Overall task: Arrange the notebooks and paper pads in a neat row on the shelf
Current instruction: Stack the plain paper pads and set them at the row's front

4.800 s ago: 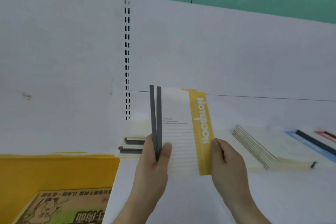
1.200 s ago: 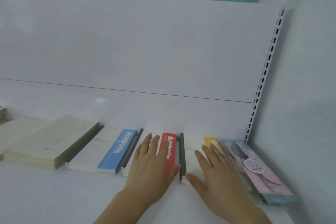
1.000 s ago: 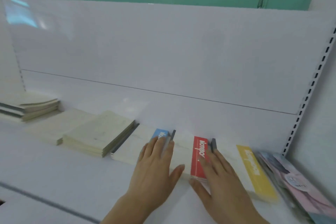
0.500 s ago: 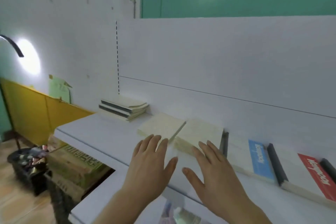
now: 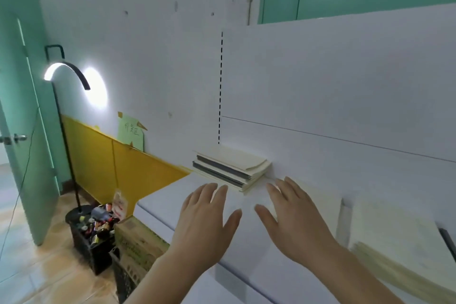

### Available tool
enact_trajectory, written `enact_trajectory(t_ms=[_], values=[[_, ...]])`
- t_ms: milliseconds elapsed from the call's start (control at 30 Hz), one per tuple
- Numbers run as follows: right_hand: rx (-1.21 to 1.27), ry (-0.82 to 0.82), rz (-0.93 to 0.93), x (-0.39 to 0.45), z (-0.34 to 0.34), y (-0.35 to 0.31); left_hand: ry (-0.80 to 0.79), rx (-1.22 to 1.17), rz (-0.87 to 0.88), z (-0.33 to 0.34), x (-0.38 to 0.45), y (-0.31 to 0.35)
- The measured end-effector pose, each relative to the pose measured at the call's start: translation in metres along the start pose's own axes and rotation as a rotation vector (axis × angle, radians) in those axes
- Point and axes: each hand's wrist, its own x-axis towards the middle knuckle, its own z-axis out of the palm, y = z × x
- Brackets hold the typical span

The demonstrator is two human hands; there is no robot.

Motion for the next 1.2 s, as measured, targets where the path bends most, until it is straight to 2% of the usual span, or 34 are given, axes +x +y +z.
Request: enact_trajectory(t_ms=[367,533,700,800,867,933,967,1000,1067,1100,1200], values=[[-0.04,-0.024,0.059,0.129,0.059,-0.016,-0.026,-0.046,0.045,0.032,0.112,-0.076],[-0.089,-0.016,0.123,0.16,0.08,-0.03,-0.069,-0.105,0.155,0.053,0.155,-0.112],[-0.154,0.087,0.155,0.172,0.083,-0.04,-0.086,-0.187,0.31,0.058,0.183,-0.139],[-0.186,0.166,0.254,0.173,0.076,-0.049,-0.063,-0.32,0.365,0.057,0.191,-0.152],[-0.253,0.298,0.305,0.169,0.071,-0.061,-0.03,-0.473,0.391,0.052,0.19,-0.154],[-0.288,0.489,0.346,0.161,0.063,-0.079,0.022,-0.68,0.331,0.041,0.19,-0.151],[-0.294,0.568,0.349,0.158,0.06,-0.087,0.012,-0.799,0.269,0.037,0.191,-0.149],[-0.305,0.619,0.336,0.154,0.059,-0.095,-0.064,-0.925,0.202,0.032,0.192,-0.145],[-0.322,0.653,0.258,0.149,0.065,-0.112,-0.3,-1.222,0.109,0.026,0.191,-0.135],[-0.304,0.641,0.199,0.147,0.073,-0.118,-0.37,-1.324,0.078,0.026,0.19,-0.131],[-0.138,0.523,0.063,0.145,0.09,-0.127,-0.323,-1.326,0.0,0.025,0.187,-0.128]])
